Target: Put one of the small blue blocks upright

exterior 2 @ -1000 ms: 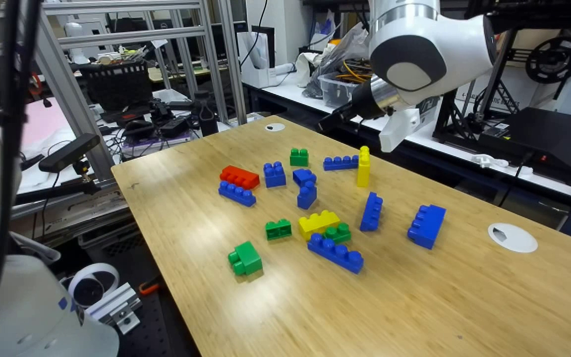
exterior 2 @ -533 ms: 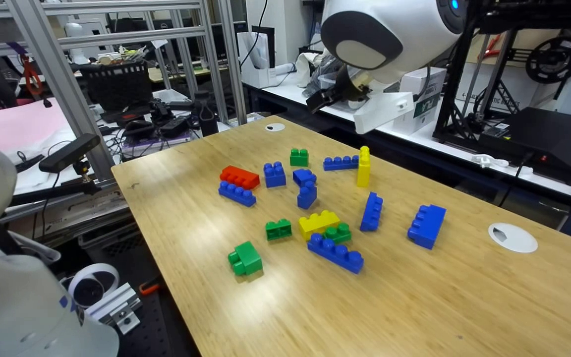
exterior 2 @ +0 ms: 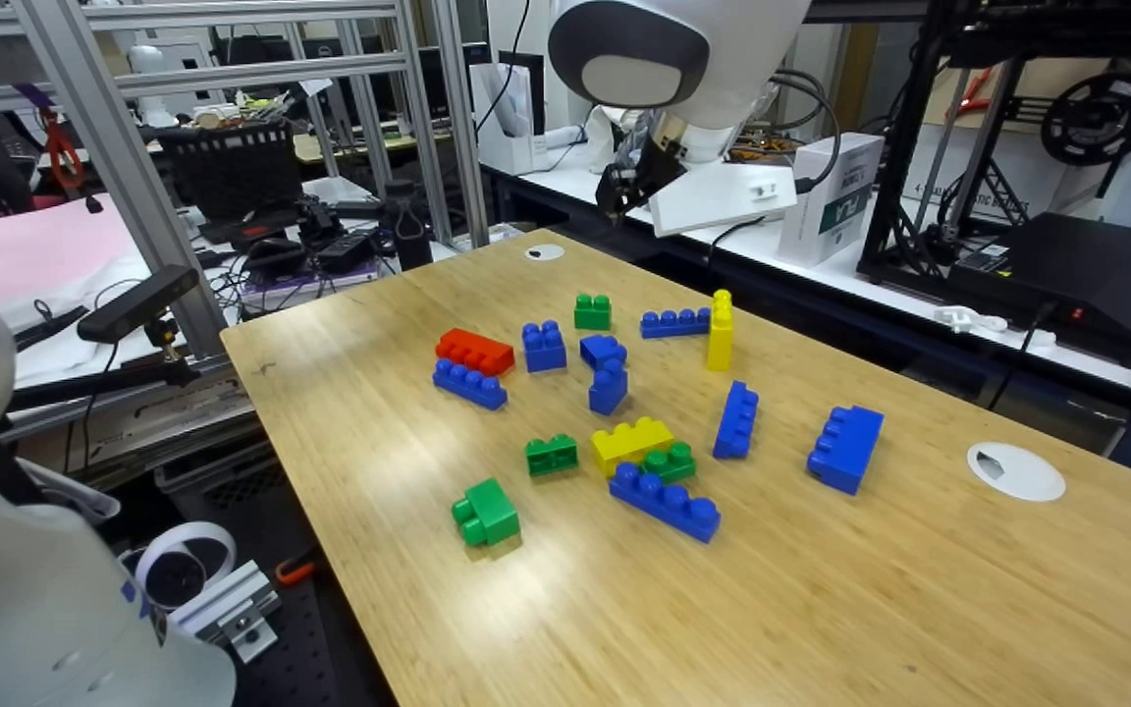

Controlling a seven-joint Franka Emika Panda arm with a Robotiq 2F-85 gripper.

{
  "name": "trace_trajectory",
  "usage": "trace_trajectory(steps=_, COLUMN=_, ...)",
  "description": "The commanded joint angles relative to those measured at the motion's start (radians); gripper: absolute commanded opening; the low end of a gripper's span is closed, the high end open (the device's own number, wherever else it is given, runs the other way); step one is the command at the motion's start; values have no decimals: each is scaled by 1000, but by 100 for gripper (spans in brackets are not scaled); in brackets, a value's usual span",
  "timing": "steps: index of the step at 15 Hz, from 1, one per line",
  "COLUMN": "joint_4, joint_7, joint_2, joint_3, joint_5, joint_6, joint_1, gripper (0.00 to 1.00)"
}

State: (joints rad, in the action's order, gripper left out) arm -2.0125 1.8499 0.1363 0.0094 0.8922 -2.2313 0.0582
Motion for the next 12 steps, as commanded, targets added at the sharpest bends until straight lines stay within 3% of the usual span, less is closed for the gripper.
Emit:
trace_trajectory(steps=1, joint_4=-59, joint_7=-188, joint_2=-35, joint_3=-5, joint_5=-119, joint_6=-136, joint_1=-36, gripper=100)
trace_trajectory(steps=7, joint_4=-51, joint_7=-502, joint_2=-27, joint_3=5, joint_5=-350, joint_6=-123, joint_1=-45, gripper=100)
trace_trajectory(steps=10, joint_4=-54, joint_7=-571, joint_2=-32, joint_3=18, joint_5=-404, joint_6=-131, joint_1=-46, gripper=100)
trace_trajectory(steps=12, joint_4=-37, joint_7=-552, joint_2=-17, joint_3=26, joint_5=-383, joint_6=-116, joint_1=-37, gripper=100)
